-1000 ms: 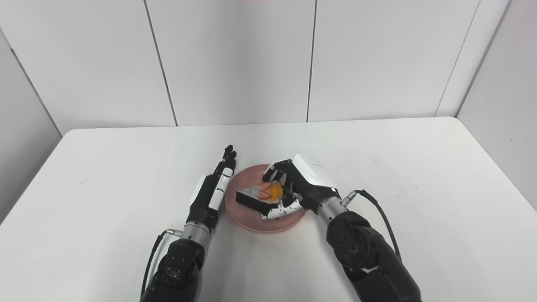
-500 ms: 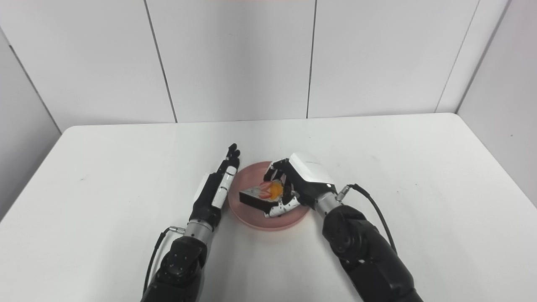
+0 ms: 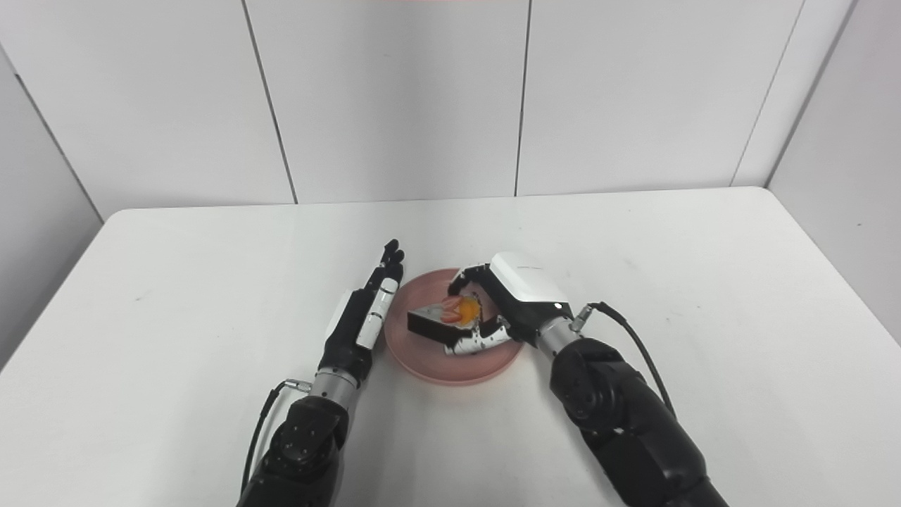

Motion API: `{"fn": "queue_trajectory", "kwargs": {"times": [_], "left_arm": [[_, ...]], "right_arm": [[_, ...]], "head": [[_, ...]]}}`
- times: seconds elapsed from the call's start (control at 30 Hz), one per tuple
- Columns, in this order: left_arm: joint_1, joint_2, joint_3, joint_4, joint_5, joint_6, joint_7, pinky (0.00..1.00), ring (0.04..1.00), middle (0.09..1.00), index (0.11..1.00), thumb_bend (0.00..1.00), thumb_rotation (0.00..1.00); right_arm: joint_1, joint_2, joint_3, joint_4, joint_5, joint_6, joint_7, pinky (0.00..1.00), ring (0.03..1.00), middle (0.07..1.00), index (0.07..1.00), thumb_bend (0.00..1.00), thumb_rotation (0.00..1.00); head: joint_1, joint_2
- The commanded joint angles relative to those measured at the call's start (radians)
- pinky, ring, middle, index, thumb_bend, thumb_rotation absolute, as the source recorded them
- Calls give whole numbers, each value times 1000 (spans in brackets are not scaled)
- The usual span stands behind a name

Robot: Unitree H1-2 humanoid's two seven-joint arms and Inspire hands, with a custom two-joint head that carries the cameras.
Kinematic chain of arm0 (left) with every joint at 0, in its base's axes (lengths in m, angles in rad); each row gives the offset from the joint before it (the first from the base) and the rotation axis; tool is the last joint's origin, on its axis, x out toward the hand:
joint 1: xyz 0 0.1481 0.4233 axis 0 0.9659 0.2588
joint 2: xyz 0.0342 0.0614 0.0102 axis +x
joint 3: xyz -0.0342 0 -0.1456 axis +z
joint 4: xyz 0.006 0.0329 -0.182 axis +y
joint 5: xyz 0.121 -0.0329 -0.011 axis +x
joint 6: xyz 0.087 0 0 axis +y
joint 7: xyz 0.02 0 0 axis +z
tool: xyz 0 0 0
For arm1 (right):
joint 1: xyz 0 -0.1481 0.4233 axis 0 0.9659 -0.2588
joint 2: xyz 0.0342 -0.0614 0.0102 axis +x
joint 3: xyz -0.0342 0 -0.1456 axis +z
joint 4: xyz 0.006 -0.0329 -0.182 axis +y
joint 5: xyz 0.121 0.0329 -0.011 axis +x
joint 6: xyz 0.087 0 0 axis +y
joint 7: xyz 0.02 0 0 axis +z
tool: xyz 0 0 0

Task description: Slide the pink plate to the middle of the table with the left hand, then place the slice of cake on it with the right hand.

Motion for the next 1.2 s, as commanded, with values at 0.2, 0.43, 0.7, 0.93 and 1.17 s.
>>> {"fn": "queue_trajectory", "kwargs": {"times": [0.2,0.43,0.7,0.93,1.17], "left_arm": [[9,3,5,-32,-13,7,-11,1000,1000,1000,1000,633,1000],[17,16,24,-50,-25,21,-19,1000,1000,1000,1000,653,1000],[27,35,46,-66,-53,22,-34,1000,1000,1000,1000,566,1000],[30,58,55,-55,-84,15,-55,1000,1000,1000,1000,586,1000],[29,70,62,-55,-95,25,-63,1000,1000,1000,1000,560,1000]], "right_arm": [[41,-11,-66,-101,115,-55,13,870,957,983,970,668,655],[92,19,-121,-122,192,-71,-16,851,991,1000,1000,663,699],[113,118,-230,-98,318,-56,-82,966,1000,1000,1000,649,861],[119,189,-279,-46,382,-128,-161,997,1000,1000,1000,600,906],[129,236,-312,-28,449,-85,-175,1000,1000,1000,1000,619,945]], "head": [[11,12],[49,17],[44,1],[43,-15],[39,-20]]}}
